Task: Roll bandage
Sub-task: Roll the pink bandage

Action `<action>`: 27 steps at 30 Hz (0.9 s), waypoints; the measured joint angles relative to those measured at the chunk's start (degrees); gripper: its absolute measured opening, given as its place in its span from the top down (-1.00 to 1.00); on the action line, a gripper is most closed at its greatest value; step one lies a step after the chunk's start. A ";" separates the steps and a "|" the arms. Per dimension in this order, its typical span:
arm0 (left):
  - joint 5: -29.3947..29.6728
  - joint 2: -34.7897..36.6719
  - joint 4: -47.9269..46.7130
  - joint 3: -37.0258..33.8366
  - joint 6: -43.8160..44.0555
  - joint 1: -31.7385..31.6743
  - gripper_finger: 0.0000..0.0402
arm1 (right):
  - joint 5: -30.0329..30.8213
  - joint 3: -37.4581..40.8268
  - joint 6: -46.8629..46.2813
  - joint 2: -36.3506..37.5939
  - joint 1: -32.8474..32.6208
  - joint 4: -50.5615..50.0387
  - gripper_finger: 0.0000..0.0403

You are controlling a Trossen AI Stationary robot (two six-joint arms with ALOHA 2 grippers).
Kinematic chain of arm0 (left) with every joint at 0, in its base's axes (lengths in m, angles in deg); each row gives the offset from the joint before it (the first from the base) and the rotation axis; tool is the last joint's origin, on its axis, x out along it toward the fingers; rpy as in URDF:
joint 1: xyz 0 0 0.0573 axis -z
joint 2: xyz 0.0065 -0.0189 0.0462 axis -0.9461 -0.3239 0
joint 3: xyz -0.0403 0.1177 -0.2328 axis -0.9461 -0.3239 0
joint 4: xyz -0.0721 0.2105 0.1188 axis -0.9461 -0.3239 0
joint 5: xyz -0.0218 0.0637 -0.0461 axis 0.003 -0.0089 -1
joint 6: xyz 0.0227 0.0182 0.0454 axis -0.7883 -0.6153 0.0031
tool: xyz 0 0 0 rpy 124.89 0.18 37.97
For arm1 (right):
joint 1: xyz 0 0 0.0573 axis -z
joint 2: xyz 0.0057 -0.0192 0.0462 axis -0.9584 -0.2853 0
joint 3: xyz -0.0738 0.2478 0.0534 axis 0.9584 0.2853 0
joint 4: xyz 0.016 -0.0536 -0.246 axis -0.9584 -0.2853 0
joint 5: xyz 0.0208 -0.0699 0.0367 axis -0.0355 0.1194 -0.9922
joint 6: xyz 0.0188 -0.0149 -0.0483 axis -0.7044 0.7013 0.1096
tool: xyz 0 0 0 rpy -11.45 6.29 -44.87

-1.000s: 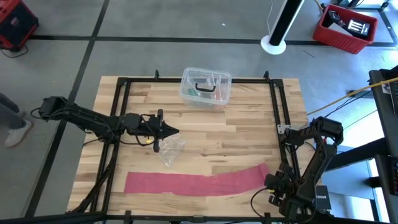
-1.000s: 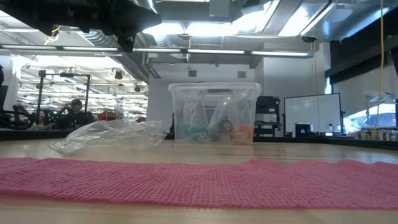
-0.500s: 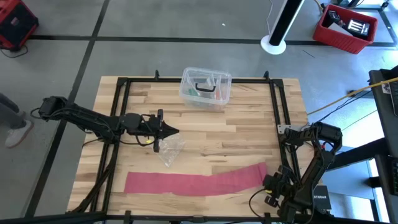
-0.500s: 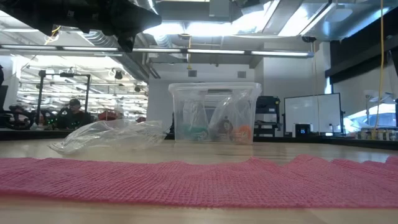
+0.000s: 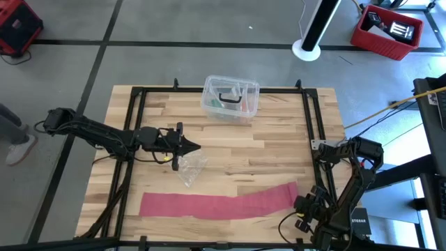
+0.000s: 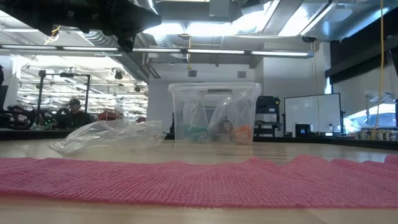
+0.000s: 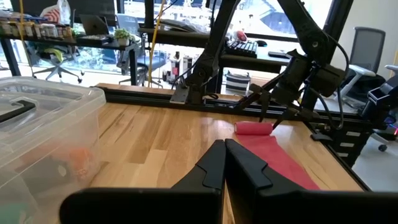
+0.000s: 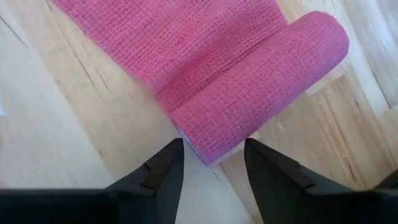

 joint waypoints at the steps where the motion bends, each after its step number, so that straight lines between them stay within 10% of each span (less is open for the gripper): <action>1: 0.00 0.00 0.02 0.00 0.09 0.00 0.99 | 0.00 0.00 0.04 0.00 0.00 0.05 0.15; 20: 0.02 0.00 0.00 0.00 3.10 0.00 0.99 | 5.33 0.00 -0.01 -0.01 0.00 -1.39 0.18; 27: 0.02 0.00 0.02 0.00 3.23 0.04 0.99 | 8.02 0.13 -1.20 -4.61 -0.03 -1.21 0.69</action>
